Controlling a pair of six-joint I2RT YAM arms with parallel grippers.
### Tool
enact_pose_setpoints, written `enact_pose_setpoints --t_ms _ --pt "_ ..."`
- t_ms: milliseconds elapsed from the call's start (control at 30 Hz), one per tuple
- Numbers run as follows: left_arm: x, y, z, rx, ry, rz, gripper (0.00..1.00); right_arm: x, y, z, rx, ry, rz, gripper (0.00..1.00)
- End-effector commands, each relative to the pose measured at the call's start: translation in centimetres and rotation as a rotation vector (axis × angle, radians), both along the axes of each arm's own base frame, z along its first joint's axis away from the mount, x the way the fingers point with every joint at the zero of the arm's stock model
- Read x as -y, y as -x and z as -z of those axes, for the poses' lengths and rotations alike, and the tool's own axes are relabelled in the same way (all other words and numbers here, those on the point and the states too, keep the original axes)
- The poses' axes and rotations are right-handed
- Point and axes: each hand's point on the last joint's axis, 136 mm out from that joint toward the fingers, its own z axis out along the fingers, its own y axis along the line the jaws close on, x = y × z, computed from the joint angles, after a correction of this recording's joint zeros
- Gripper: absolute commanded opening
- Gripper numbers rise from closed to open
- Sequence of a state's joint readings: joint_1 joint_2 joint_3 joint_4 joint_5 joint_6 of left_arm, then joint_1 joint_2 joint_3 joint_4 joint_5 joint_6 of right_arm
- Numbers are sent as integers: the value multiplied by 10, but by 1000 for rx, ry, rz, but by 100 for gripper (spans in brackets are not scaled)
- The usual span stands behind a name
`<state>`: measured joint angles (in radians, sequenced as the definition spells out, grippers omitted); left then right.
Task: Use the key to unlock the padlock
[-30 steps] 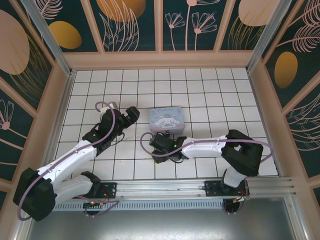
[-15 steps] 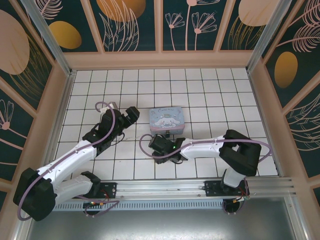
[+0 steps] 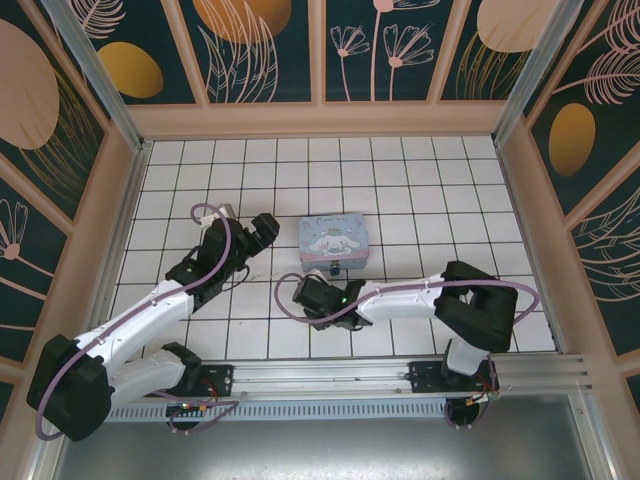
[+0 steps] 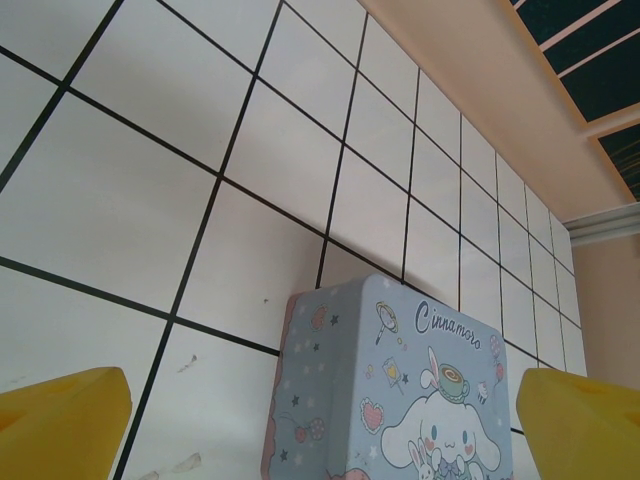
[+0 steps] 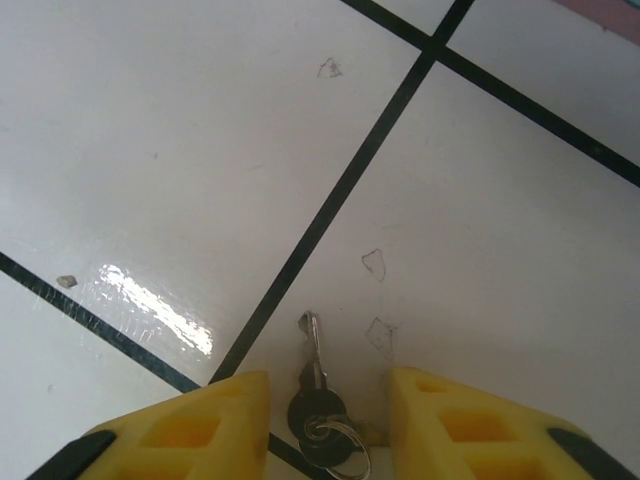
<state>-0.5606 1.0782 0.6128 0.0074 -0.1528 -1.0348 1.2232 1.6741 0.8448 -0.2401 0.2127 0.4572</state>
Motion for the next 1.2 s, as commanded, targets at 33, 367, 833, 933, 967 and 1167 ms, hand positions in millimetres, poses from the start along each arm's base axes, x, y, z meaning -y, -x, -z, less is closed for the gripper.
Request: enact_pose_setpoints --t_ms 33,367,833,933,967,1167 --pt "1 -3 0 3 23 -3 99 29 22 34 -94 108 0 24" --pt "9 -2 7 -20 57 22 99 12 12 23 -122 -3 18 0" --pt "14 -1 -2 -7 150 16 99 -2 -26 -67 -90 -340 105 0" --pt "16 0 -1 1 157 31 99 -2 -31 -82 -88 -400 117 0" --pt "18 0 -1 1 155 41 99 -1 -33 -86 -87 -419 124 0" --pt "31 -2 4 -22 169 99 99 -1 -43 -105 -88 -495 150 0"
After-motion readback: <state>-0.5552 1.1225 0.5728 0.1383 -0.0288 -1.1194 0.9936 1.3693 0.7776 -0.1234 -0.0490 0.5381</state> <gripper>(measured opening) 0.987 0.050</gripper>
